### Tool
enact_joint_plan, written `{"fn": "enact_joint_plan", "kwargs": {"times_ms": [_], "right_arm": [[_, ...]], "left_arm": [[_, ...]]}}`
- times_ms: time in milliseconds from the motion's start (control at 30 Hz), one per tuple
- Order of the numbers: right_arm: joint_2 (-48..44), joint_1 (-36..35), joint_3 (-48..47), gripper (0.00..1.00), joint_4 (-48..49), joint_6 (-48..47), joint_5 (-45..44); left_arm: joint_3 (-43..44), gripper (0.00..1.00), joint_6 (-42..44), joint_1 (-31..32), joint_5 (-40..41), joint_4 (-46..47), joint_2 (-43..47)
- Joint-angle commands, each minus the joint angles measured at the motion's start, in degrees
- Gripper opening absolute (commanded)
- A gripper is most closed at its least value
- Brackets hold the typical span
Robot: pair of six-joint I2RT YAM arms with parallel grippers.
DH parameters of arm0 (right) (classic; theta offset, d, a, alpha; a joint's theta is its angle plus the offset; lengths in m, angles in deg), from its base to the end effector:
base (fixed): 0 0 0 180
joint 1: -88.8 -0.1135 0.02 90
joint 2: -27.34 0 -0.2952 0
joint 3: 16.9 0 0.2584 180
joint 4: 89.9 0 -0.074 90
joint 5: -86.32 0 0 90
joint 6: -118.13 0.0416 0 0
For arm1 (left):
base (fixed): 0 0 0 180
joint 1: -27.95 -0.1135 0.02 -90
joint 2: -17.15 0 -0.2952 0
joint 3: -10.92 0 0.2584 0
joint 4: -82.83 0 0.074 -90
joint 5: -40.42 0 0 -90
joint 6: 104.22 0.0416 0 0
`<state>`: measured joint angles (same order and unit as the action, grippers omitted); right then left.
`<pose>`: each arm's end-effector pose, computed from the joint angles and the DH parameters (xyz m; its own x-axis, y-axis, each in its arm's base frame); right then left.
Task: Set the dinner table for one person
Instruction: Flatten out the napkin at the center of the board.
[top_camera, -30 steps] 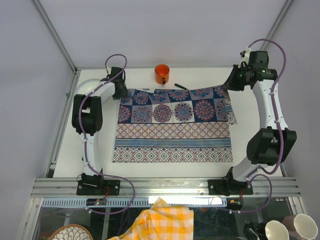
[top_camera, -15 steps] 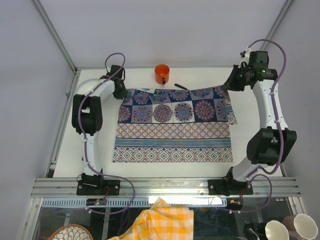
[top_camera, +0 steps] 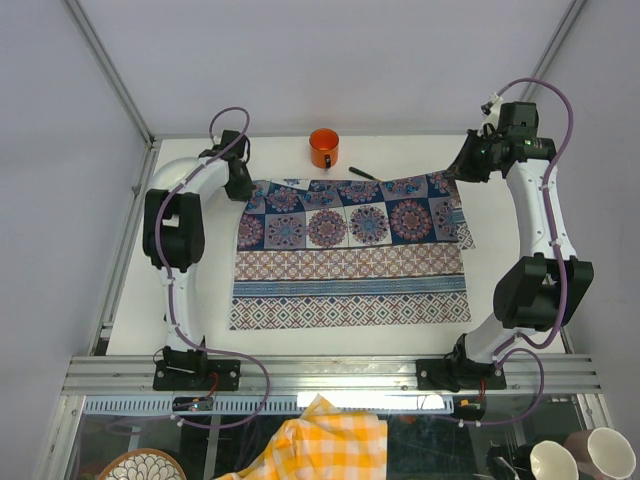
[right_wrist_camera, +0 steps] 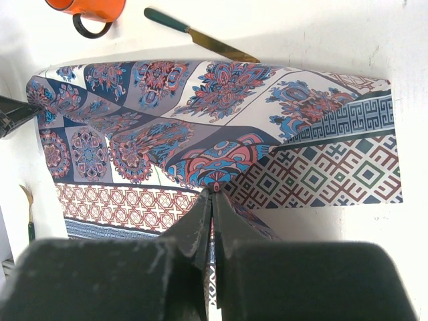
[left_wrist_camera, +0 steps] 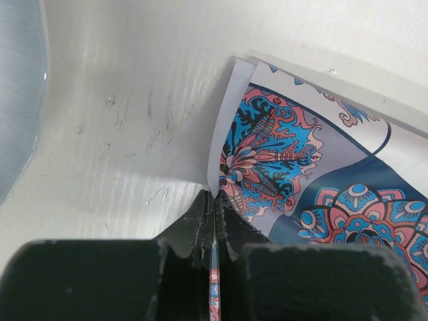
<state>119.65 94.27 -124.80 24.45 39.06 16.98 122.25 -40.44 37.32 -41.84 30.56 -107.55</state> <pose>0.3531 -0.0191 0.3913 -0.7752 0.2525 -0.5790 0.0109 0.9219 0.3873 0.4814 -0.0738 0.1915 -0.8534 -0.3029 -0.4242 -0.3016 0.9507 -0.0722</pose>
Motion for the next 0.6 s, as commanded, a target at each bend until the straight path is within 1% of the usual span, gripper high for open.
{"fn": "enact_joint_plan", "kwargs": {"times_ms": [0,233,300,367,467,533,567], "right_arm": [[-3.4,0.6,-1.9,0.00,3.3,-0.2,1.9],[-8.8,2.0,-3.1,0.00,6.8,0.8,1.6],[-10.0,2.6,-4.2,0.00,7.2,1.3,1.8],[-11.2,3.2,-5.5,0.00,7.3,1.9,1.8],[-13.2,4.6,-6.9,0.00,7.9,3.3,-0.1],[-13.9,5.6,-7.7,0.00,7.7,3.8,-1.0],[-13.7,5.9,-8.5,0.00,7.1,3.6,0.1]], "left_arm": [[4.8,0.00,-0.6,0.2,-1.0,-3.2,7.3],[11.3,0.00,-1.3,0.3,-3.2,-9.3,19.9],[14.8,0.00,-1.3,0.2,-3.2,-11.3,23.8],[19.4,0.00,-1.1,0.1,-2.7,-14.0,26.5],[24.2,0.00,-0.4,0.0,-1.9,-18.3,29.6],[24.8,0.00,0.0,-0.3,-0.7,-19.8,32.0],[24.7,0.00,0.0,-0.5,0.2,-20.2,33.2]]}}
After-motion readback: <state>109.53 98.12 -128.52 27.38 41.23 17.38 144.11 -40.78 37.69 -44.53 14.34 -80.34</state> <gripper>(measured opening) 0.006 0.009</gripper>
